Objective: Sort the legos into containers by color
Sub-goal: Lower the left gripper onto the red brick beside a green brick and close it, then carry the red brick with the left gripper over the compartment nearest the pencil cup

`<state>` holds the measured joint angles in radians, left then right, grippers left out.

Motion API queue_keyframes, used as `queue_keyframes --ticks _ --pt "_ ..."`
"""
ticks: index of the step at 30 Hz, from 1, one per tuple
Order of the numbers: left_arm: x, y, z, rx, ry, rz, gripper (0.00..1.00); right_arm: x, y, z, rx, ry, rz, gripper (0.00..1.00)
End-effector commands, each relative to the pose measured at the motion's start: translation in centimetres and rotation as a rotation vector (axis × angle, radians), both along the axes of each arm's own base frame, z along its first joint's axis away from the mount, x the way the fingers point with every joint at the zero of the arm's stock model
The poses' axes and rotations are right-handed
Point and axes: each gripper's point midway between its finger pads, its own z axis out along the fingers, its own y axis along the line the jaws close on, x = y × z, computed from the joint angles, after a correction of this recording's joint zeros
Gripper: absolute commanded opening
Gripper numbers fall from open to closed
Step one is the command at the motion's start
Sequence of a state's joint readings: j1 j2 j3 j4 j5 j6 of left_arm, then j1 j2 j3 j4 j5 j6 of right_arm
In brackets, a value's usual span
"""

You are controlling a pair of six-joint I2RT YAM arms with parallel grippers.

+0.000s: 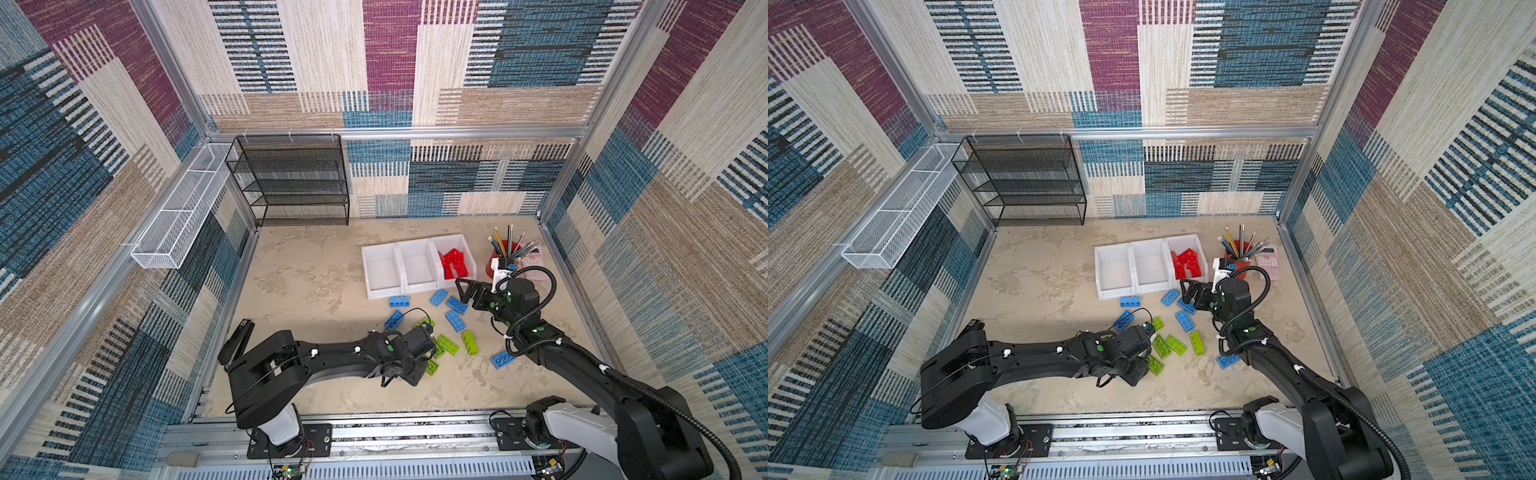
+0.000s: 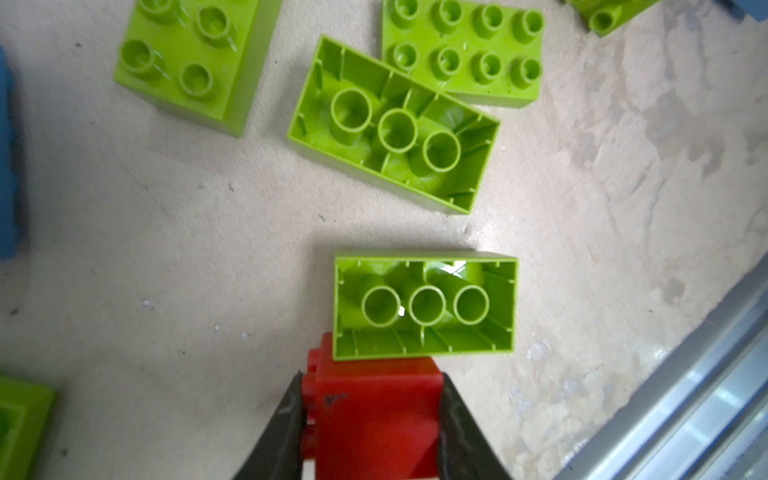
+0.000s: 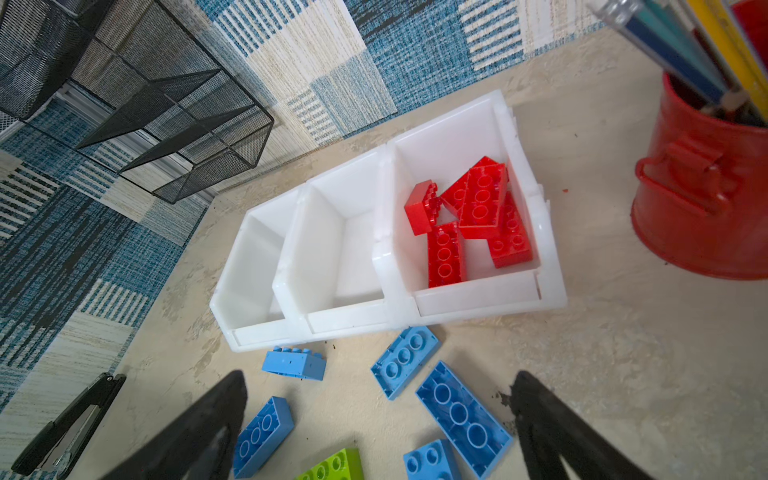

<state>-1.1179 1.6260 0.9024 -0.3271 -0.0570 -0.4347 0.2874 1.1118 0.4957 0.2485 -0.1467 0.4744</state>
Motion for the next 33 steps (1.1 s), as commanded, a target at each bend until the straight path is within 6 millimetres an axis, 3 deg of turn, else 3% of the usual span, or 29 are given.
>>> queue_keyframes --ticks 1,6,14,19,28,33 --pt "0.5 0.4 0.8 0.005 -0.038 0.018 0.34 0.2 0.0 0.9 0.016 -0.033 -0.006 1.00" --pt "1.3 0.4 2.7 -0.027 -0.089 0.029 0.34 0.0 0.4 0.8 0.030 -0.026 0.016 0.99" --pt "3.9 -1.2 8.0 -0.124 -0.170 0.022 0.33 -0.1 0.8 0.3 0.061 -0.003 0.027 0.99" --pt "5.8 -2.0 10.3 -0.192 -0.183 0.038 0.33 -0.3 0.8 0.3 0.082 0.006 0.023 0.99" --pt "10.5 -3.6 13.0 -0.312 -0.193 0.099 0.33 -1.3 0.8 2.0 0.117 -0.031 0.036 0.99" --pt "13.6 -5.2 14.2 -0.365 -0.191 0.109 0.33 -2.1 0.8 1.5 0.126 -0.007 0.041 0.99"
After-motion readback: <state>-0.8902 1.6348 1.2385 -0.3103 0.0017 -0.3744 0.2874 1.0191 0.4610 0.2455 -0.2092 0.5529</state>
